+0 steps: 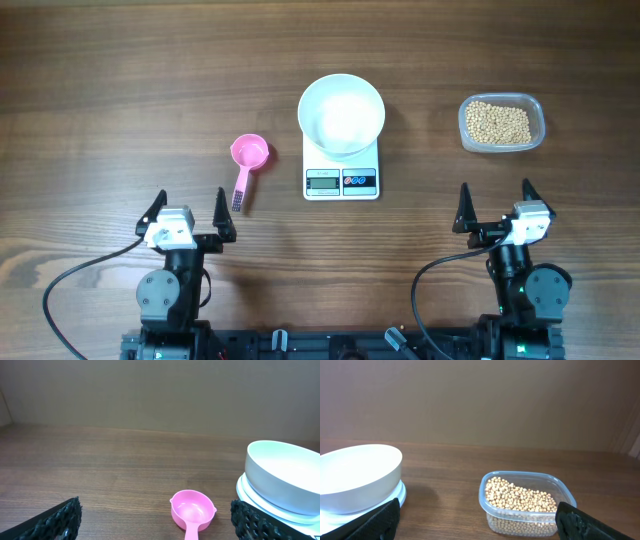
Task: Scoop item into bowl and weigh 150g on scale
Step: 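Reach the left gripper to the pink scoop's handle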
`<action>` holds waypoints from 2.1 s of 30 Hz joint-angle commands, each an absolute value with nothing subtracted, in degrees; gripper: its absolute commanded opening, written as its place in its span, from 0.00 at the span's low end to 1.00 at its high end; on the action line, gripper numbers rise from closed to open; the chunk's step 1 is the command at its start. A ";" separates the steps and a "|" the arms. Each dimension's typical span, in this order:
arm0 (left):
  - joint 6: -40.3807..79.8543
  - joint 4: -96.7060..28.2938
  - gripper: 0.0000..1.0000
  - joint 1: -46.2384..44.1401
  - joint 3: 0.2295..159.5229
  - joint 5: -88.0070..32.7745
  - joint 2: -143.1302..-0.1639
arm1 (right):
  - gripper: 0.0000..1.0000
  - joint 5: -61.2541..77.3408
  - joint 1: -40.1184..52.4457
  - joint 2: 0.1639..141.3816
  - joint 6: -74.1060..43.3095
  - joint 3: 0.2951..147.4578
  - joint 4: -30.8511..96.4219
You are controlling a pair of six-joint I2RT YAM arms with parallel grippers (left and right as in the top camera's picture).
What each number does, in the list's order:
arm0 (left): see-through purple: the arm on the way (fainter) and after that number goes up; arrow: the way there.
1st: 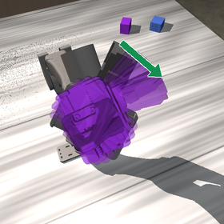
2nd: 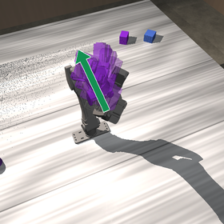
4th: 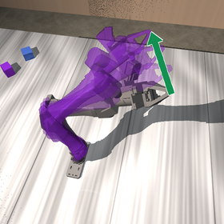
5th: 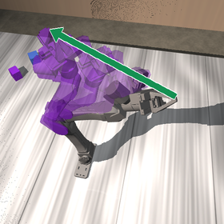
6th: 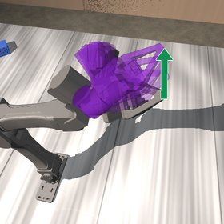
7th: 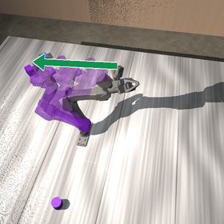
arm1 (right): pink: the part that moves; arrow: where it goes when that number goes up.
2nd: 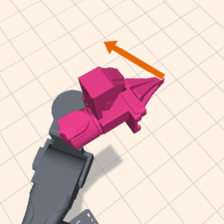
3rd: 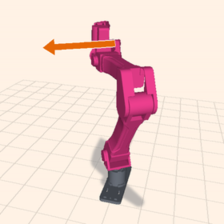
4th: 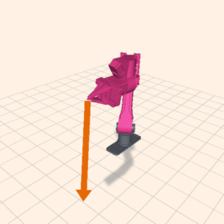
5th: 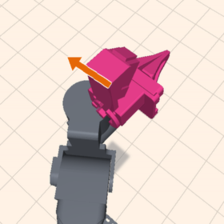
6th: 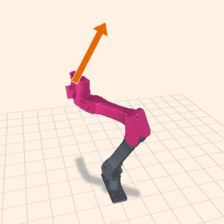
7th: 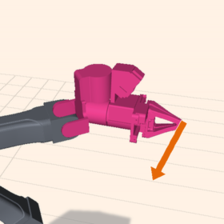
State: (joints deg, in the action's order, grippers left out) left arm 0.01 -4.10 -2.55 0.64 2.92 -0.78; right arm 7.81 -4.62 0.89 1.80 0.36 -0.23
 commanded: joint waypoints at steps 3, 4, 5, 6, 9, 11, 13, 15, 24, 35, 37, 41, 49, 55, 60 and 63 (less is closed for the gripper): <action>-1.08 -4.12 1.00 -2.74 0.32 2.00 -0.16 | 1.00 7.03 -4.34 0.43 1.45 0.30 -0.40; -1.08 -4.12 1.00 -2.74 0.32 2.00 -0.16 | 1.00 7.03 -4.34 0.43 1.45 0.30 -0.40; -1.08 -4.12 1.00 -2.74 0.32 2.00 -0.16 | 1.00 7.03 -4.34 0.43 1.45 0.30 -0.38; -1.08 -4.12 1.00 -2.74 0.32 2.00 -0.16 | 1.00 7.03 -4.34 0.43 1.48 0.30 -0.40; -1.08 -4.12 1.00 -2.74 0.32 2.00 -0.16 | 1.00 7.03 -4.34 0.43 1.48 0.30 -0.40; -1.08 -4.12 1.00 -2.74 0.32 2.00 -0.16 | 1.00 7.03 -4.34 0.43 1.48 0.30 -0.38; -1.08 -4.12 1.00 -2.74 0.32 2.00 -0.16 | 1.00 7.03 -4.34 0.43 1.48 0.30 -0.40; -1.08 -4.12 1.00 -2.74 0.32 2.00 -0.16 | 1.00 7.03 -4.34 0.43 1.45 0.30 -0.40; -1.08 -4.12 1.00 -2.74 0.32 2.00 -0.16 | 1.00 7.03 -4.34 0.43 1.48 0.30 -0.40; -1.08 -4.10 1.00 -2.74 0.32 2.00 -0.16 | 1.00 7.03 -4.34 0.43 1.48 0.30 -0.40; -1.02 -4.10 1.00 -2.74 0.32 1.76 -0.16 | 1.00 7.03 -4.34 0.43 1.50 0.30 -0.38; 16.12 1.61 1.00 -2.79 0.34 -37.67 -0.16 | 1.00 7.03 -4.34 0.43 1.45 0.30 -0.40; 22.61 22.22 1.00 -2.72 9.13 -27.57 -2.13 | 1.00 7.03 -4.34 0.43 1.45 0.30 -0.40; 12.51 -29.98 1.00 -2.74 43.79 -15.35 -31.29 | 1.00 7.03 -4.34 0.43 1.45 0.30 -0.40; 12.05 -41.60 1.00 -2.57 52.64 -15.11 -55.09 | 1.00 7.03 -4.34 0.43 1.45 0.30 -0.40; 23.75 -41.85 1.00 2.24 52.64 -11.29 -64.93 | 1.00 7.03 -4.34 0.43 1.48 0.30 -0.40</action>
